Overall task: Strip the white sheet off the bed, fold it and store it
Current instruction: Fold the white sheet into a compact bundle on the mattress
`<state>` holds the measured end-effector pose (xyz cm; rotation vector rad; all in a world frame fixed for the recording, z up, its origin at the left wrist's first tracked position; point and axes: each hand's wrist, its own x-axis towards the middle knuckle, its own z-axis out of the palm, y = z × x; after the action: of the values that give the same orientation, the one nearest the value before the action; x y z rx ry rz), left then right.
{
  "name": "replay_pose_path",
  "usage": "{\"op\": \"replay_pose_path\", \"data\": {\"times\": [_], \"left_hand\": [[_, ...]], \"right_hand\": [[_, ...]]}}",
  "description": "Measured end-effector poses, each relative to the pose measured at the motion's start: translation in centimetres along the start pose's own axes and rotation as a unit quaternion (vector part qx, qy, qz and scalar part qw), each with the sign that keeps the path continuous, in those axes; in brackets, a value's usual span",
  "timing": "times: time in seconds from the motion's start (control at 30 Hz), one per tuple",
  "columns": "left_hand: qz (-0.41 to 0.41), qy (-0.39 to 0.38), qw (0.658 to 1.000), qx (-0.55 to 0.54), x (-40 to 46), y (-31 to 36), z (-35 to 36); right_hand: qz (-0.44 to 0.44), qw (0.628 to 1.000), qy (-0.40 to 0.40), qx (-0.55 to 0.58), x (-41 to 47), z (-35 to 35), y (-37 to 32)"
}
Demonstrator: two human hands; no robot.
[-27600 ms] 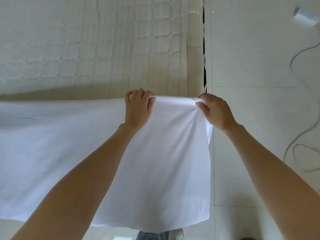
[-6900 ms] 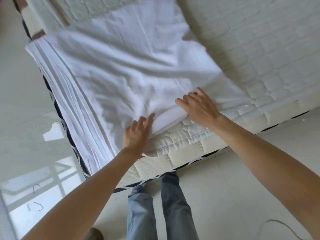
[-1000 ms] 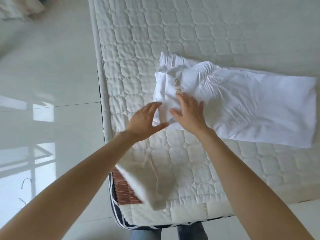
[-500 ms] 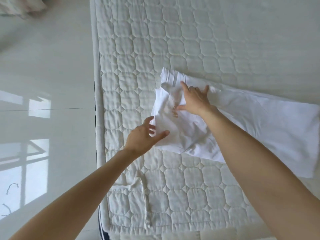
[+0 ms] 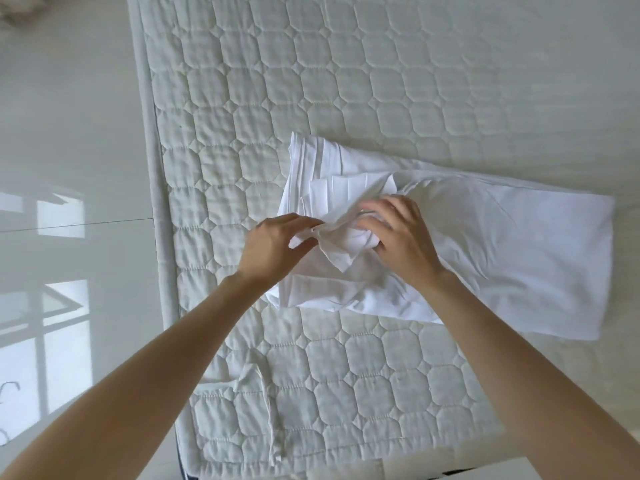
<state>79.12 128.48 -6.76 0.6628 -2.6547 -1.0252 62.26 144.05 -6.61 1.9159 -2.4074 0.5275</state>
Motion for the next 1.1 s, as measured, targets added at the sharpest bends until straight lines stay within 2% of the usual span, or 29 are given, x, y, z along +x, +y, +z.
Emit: {"op": "replay_pose_path", "data": {"times": [0.07,0.1,0.17,0.2,0.23,0.3,0.37,0.43,0.47,0.53,0.6,0.67,0.73,0.8,0.83,0.9,0.93,0.97,1.03,1.1], "left_hand": [[0.018,-0.003,1.0,-0.007,0.4,0.2,-0.3],[0.013,-0.04,0.998,-0.041,0.7,0.1,-0.6],[-0.04,-0.142,0.974,-0.169,1.2,0.0,-1.5],[-0.066,-0.164,0.961,-0.214,1.7,-0.2,-1.8],[-0.079,-0.15,0.961,-0.22,2.7,-0.5,-1.8],[-0.074,-0.113,0.983,-0.122,5.1,-1.3,-1.0],[-0.075,-0.176,0.981,0.011,7.9,-1.7,0.3],[-0.079,-0.258,0.957,0.107,9.9,-1.8,2.0],[-0.069,-0.265,0.952,0.137,10.6,-1.5,2.4],[-0.051,-0.222,0.964,0.138,12.2,-0.5,1.3],[-0.005,-0.125,0.987,0.098,14.6,0.4,-1.2],[0.026,-0.104,0.993,0.058,17.1,1.5,-3.6],[-0.03,-0.187,0.981,0.035,18.0,1.9,-3.9],[-0.133,-0.261,0.956,0.012,17.3,0.7,-2.6],[-0.191,-0.249,0.949,-0.029,16.5,-0.3,-2.1],[-0.308,-0.121,0.926,-0.181,15.4,-1.9,-2.8],[-0.337,-0.051,0.909,-0.24,15.0,-2.7,-3.4],[-0.348,-0.018,0.898,-0.267,14.4,-3.5,-3.9],[-0.337,-0.051,0.898,-0.277,12.7,-3.7,-4.7],[-0.341,-0.154,0.891,-0.259,10.8,-3.6,-4.6]], "right_hand": [[0.052,0.998,-0.037,0.011,1.7,-0.1,0.5],[0.057,0.996,-0.068,0.028,2.7,-0.1,0.7],[0.01,0.99,-0.126,0.07,4.3,-0.2,1.0],[-0.021,0.985,-0.149,0.081,4.7,-0.3,1.3],[-0.042,0.983,-0.158,0.084,4.9,-0.5,1.5],[-0.061,0.98,-0.172,0.079,4.2,-0.9,1.7],[-0.062,0.98,-0.174,0.08,3.4,-1.1,2.2],[-0.057,0.981,-0.157,0.101,3.1,-1.5,2.9],[-0.055,0.983,-0.135,0.11,3.0,-1.7,3.3],[-0.034,0.987,-0.084,0.132,3.1,-2.5,3.7],[0.005,0.991,-0.007,0.13,4.1,-3.4,3.9],[0.018,0.994,0.059,0.095,6.2,-4.3,4.0],[0.013,0.996,0.047,0.08,8.4,-4.3,4.5],[0.016,0.999,0.013,0.043,9.4,-3.0,4.9],[0.029,1.0,0.001,0.004,9.6,-2.0,4.9],[0.103,0.993,-0.039,-0.037,10.3,0.0,5.2],[0.154,0.985,-0.071,-0.027,10.9,0.4,5.1],[0.202,0.974,-0.104,-0.005,11.5,1.0,5.2],[0.249,0.958,-0.134,0.05,12.7,2.1,5.4],[0.238,0.951,-0.162,0.118,13.6,2.8,5.0]]}}
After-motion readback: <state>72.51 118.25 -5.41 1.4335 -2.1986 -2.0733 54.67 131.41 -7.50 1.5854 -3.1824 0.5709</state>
